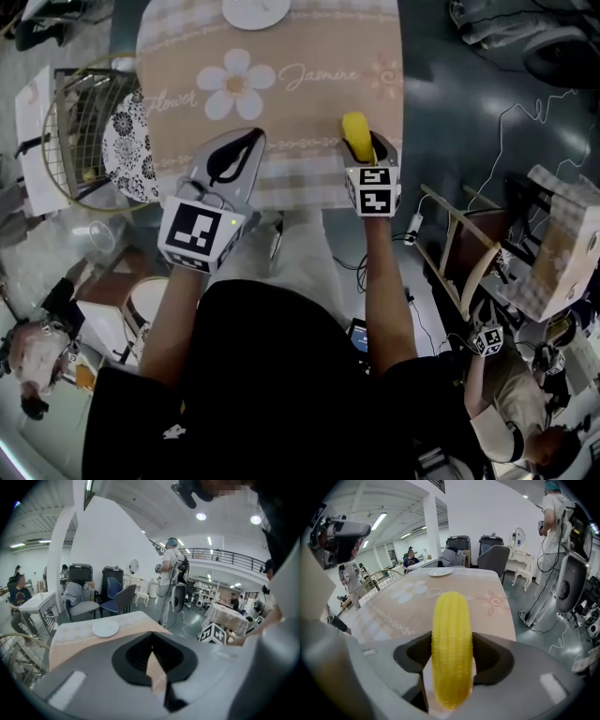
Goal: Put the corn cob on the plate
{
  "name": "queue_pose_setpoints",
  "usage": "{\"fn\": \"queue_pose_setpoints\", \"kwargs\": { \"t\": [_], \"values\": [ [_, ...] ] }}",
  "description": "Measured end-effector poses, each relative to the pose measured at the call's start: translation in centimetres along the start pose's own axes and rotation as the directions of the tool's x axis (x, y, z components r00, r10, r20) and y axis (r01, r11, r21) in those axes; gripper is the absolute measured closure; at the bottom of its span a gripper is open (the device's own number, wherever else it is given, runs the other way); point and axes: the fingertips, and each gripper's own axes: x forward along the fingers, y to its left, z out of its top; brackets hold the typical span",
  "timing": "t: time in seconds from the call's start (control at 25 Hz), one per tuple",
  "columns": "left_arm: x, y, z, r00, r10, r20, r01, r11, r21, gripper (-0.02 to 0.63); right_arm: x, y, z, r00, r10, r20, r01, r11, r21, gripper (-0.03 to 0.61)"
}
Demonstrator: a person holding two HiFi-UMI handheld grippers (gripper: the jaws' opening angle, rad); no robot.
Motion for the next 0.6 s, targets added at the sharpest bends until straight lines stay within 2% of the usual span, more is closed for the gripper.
{"fn": "queue_pose_setpoints", "kwargs": {
  "t": [0.6],
  "values": [
    [0.1,3.0,1.5,0.995,0.091,0.041,-0.088,0.994,-0.063,0.609,2.1,0.3,8.6,0.995,0.076,0.065,-0.071,0.994,-0.077,0.327]
  ]
}}
